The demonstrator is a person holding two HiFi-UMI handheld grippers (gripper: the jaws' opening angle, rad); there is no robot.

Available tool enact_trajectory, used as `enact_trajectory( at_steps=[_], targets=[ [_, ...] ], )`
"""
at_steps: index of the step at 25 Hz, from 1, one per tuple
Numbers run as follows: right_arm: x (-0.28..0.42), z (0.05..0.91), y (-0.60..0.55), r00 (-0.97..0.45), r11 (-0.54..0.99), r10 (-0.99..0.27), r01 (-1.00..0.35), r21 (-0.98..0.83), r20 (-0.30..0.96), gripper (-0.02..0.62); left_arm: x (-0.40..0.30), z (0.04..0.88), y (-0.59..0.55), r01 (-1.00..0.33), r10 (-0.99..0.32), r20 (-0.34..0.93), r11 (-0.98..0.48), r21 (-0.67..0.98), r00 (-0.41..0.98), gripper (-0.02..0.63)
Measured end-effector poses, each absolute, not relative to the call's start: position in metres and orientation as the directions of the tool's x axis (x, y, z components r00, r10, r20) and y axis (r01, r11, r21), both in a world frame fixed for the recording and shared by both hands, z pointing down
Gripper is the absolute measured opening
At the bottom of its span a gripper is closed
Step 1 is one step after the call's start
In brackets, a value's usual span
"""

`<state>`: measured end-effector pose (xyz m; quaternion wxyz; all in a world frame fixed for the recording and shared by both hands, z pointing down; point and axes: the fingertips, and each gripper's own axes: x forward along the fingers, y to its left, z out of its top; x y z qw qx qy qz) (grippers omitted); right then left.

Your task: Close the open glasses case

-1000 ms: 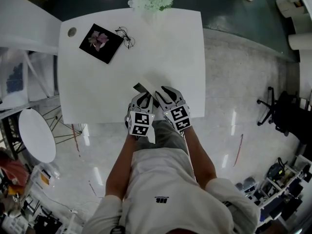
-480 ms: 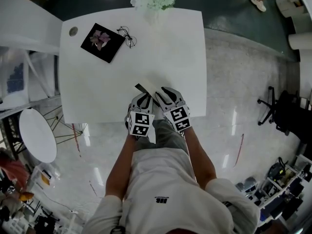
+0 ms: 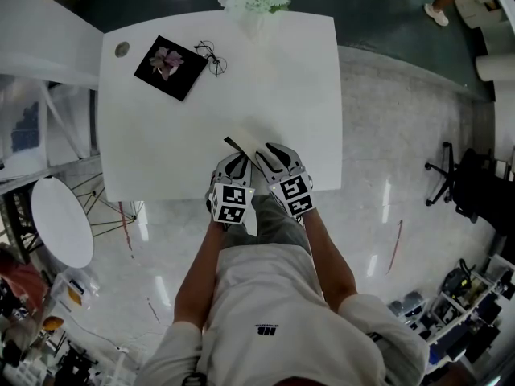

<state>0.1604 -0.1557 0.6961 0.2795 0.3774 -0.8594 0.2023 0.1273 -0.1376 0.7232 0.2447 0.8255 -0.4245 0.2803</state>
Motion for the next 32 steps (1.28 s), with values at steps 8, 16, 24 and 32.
enact_trajectory(
  at_steps=[8, 16, 24, 32],
  targets=[
    [0.156, 0.699, -0.151, -0.563, 0.639, -0.534, -0.757, -0.136, 0.631, 0.124, 0.122, 0.729, -0.132, -0.839, -0.557, 0.682, -0.52, 0.159, 0.474, 0.06],
    [0.153, 0.701, -0.149, -0.559, 0.637, -0.536, -0.76, -0.132, 0.632, 0.124, 0.12, 0.734, -0.129, -0.836, -0.548, 0.689, -0.525, 0.157, 0.474, 0.06],
    [0.151, 0.703, -0.146, -0.551, 0.642, -0.529, -0.757, -0.12, 0.646, 0.126, 0.116, 0.735, -0.125, -0.832, -0.537, 0.698, -0.533, 0.155, 0.474, 0.06],
    [0.147, 0.705, -0.145, -0.549, 0.643, -0.541, -0.758, -0.108, 0.637, 0.126, 0.114, 0.739, -0.122, -0.825, -0.527, 0.701, -0.543, 0.157, 0.481, 0.061]
  ],
)
